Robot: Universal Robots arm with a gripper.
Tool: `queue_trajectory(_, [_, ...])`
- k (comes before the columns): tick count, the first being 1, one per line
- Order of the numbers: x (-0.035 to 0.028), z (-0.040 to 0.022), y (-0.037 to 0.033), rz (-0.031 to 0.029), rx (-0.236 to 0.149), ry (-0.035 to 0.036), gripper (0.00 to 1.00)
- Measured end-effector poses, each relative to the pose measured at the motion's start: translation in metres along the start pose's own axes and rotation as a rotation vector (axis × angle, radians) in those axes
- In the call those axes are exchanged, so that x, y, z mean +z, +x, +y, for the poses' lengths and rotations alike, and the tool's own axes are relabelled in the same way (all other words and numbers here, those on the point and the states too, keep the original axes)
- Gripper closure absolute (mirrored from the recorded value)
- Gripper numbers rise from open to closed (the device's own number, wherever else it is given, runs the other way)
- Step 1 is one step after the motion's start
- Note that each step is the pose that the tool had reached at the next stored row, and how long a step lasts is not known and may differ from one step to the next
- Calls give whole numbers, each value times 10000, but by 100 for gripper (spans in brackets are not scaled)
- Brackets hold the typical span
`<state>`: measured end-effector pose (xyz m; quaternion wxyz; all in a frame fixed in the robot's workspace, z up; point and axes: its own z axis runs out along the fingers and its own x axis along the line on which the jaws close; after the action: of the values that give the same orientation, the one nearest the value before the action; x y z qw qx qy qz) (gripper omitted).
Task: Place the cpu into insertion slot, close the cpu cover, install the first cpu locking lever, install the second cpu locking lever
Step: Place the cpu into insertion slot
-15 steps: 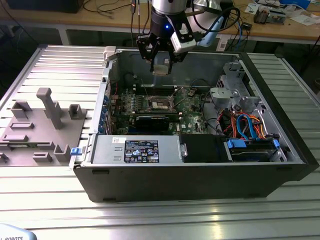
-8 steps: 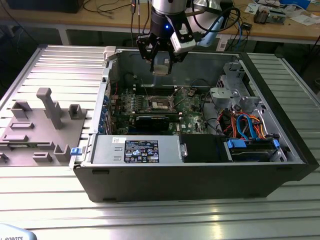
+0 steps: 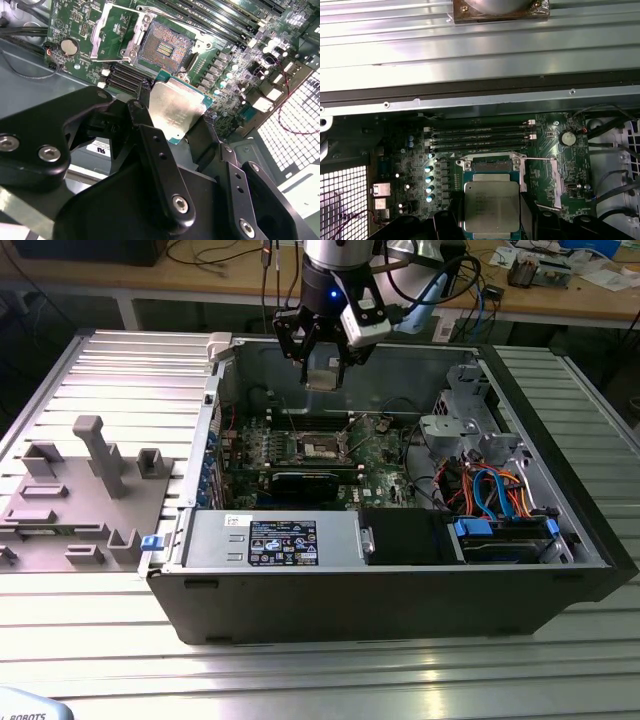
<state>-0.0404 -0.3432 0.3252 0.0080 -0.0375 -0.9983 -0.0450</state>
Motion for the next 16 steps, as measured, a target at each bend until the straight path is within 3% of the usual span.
queue_trajectory(16, [7,-1,0,-10,111,-2,45])
